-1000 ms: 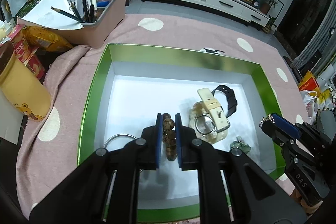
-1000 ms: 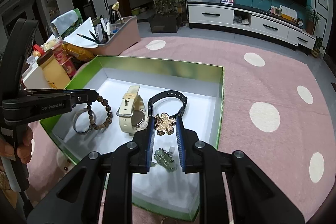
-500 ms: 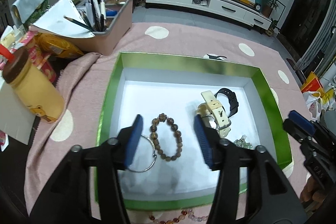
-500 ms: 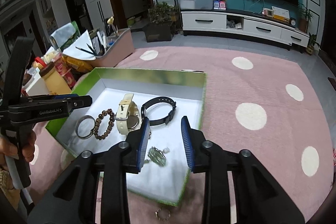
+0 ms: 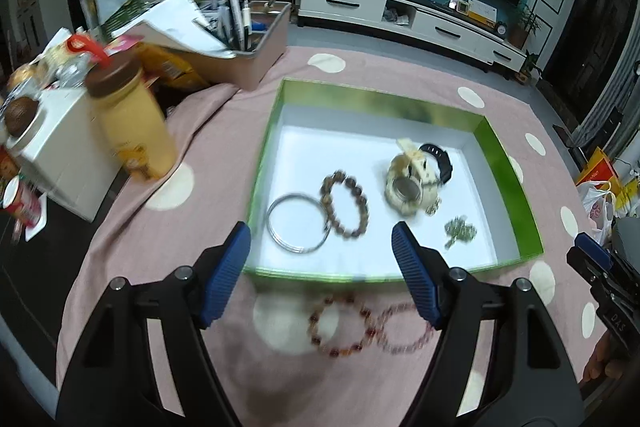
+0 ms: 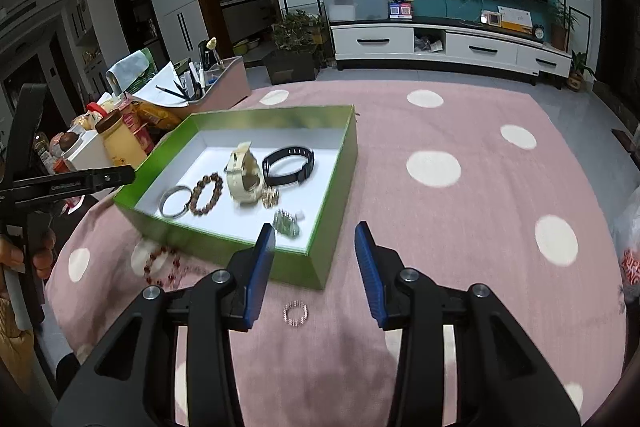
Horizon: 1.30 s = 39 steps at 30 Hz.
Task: Organize jewelry
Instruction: 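Withdraw both tools from the box toward the pink bracelets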
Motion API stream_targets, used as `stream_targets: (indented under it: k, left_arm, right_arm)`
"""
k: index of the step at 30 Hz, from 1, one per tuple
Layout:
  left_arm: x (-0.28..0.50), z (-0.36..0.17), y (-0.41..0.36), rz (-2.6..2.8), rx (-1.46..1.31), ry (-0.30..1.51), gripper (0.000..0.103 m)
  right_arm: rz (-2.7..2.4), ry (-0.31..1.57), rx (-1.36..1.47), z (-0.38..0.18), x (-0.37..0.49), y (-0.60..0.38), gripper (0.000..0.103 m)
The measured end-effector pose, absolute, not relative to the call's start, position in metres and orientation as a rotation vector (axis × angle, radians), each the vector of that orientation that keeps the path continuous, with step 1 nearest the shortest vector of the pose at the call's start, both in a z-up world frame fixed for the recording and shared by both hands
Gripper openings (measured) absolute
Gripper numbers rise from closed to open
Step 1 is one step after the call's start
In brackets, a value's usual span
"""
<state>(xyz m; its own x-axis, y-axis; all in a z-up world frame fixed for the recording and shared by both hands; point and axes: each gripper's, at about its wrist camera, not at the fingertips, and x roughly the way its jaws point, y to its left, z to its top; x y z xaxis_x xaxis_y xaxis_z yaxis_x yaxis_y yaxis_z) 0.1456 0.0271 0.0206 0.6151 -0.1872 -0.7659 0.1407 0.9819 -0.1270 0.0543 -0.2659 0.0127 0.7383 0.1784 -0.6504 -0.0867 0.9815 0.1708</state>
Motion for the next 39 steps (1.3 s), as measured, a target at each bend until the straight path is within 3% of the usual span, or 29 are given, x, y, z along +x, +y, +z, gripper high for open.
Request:
stream_targets:
  k: [18, 39]
  left_arm:
    - [0.063, -0.02, 0.055, -0.151, -0.104, 0.967, 0.074]
    - [0.062, -0.058, 0.047, -0.181, -0.104, 1.029, 0.074]
  right_arm:
    - [0.161, 0.8, 0.183, -0.018, 0.0, -0.262, 0.042]
    - [0.283, 0.9, 0.188, -0.056, 0.006, -0.22, 0.042]
